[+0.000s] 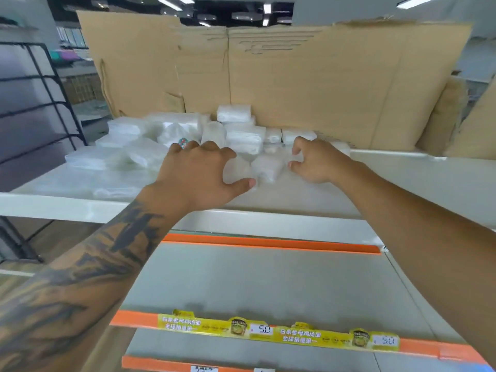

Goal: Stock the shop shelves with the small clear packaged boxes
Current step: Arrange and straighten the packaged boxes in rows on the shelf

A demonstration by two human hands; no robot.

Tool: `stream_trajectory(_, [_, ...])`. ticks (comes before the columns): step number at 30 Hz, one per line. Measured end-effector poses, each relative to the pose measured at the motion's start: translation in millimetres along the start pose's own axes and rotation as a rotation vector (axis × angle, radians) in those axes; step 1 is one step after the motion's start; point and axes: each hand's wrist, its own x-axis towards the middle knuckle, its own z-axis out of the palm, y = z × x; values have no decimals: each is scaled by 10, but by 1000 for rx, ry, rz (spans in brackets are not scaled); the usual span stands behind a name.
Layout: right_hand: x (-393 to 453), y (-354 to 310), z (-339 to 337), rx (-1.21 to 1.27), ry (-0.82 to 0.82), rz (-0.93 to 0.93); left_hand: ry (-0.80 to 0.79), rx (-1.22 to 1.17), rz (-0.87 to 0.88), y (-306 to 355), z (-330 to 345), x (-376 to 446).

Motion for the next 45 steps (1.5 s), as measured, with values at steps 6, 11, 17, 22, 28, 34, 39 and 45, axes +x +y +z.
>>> stream_trajectory(6, [-22, -33, 72, 69, 12, 112, 9, -4, 140, -232, -2, 43])
stream_trajectory(11, [-181, -43, 62, 75, 46, 143, 61, -140, 164, -259, 90, 101])
stream_trajectory(17, [-678, 47, -123, 250, 139, 124, 232, -329, 160, 72, 2, 61])
stream_trajectory(22, [-1527, 371, -198, 430, 274, 37, 310, -599, 204, 756, 30, -280])
stream_trajectory(28, [-2592, 1263, -85, 450, 454, 22, 255, -696, 224, 1805, 165, -717])
stream_trajectory(34, [-3527, 2155, -14, 418, 651, 70, 272, -724, 259, 3066, 153, -1081])
stream_trajectory(39, [-4304, 2900, -12, 432, 699, 166, 250, -795, 319, 4114, 180, -1396])
stream_trajectory(45, [-4951, 3661, -55, 456, 776, 279, 173, -845, 414, 5151, 179, -1610])
